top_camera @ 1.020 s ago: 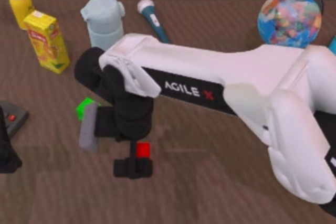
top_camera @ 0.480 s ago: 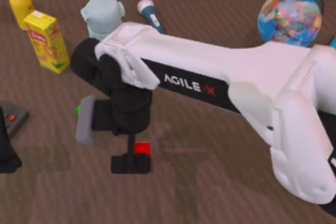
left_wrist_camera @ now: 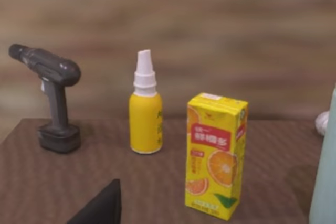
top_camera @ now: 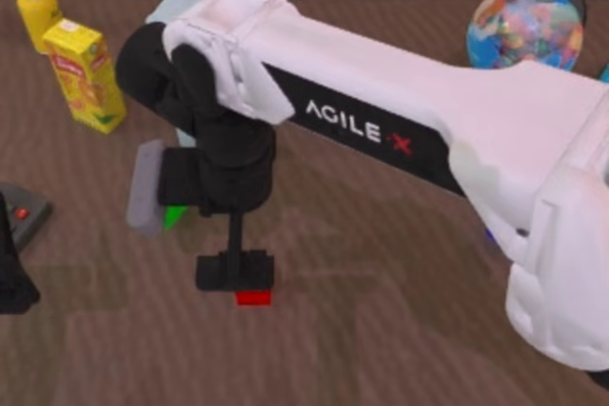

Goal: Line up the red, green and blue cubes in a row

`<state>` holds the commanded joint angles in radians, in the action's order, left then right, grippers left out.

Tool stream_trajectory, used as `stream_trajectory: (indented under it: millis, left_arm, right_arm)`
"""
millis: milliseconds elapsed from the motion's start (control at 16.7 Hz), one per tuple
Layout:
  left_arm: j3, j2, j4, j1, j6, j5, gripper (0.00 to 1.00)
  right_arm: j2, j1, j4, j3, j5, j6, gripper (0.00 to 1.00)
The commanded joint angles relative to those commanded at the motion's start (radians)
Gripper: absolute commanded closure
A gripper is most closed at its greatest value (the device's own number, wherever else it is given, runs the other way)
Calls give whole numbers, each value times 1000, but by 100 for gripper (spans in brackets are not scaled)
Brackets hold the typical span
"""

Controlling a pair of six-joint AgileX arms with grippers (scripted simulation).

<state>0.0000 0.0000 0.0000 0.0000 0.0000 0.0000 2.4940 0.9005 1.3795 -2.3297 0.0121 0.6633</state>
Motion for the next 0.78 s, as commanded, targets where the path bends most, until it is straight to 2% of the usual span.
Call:
stream_trajectory:
  millis: [360,540,780]
  left_arm:
    - [85,88,-55,-14,14,0,0]
    - [229,250,-146,-39,39,2,0]
    - [490,592,-314,-84,84,4,0]
  right_arm:
    - [-95,-45,-72,86,9,-23,0]
    - [-274,-120,-186,240,23,-70,0]
    - [-649,-266,-397,556,41,-168,0]
